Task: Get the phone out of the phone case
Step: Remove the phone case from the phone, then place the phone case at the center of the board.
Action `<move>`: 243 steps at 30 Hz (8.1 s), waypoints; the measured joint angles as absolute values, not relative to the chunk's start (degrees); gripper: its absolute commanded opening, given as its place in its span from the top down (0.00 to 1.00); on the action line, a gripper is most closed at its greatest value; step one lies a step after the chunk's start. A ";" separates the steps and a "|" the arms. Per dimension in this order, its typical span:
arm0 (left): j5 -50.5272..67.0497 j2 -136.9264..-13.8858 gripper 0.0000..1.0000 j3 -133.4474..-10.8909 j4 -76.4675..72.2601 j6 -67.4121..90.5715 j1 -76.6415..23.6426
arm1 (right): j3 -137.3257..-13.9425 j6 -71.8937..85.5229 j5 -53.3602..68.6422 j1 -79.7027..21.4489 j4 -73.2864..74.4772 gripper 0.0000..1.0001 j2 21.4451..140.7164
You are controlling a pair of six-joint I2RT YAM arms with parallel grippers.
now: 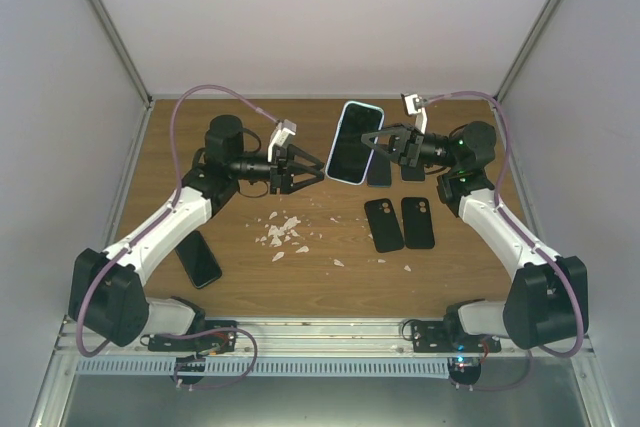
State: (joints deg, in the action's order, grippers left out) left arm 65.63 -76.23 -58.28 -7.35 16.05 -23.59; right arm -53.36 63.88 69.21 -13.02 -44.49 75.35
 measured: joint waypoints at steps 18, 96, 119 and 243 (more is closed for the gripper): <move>63.92 -77.10 0.48 -58.28 -7.31 16.56 -23.59 | -53.36 63.81 69.38 -13.34 -44.53 0.99 75.35; 72.23 -82.24 0.71 -62.54 -22.70 33.87 -21.63 | -55.37 50.54 65.89 -25.54 -39.99 0.99 79.11; 59.61 -81.28 1.00 -54.37 -23.33 50.30 -16.99 | -62.35 32.42 60.66 -19.94 -10.90 0.24 83.57; 42.33 -117.99 1.00 -79.33 -3.33 48.90 -21.76 | -72.75 -19.73 10.55 -23.05 17.78 1.00 78.08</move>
State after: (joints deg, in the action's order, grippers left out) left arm 42.33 -117.99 -79.33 -3.33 48.90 -21.76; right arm -72.75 -19.73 10.55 -23.05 17.78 78.08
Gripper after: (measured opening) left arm 0.088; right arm 0.068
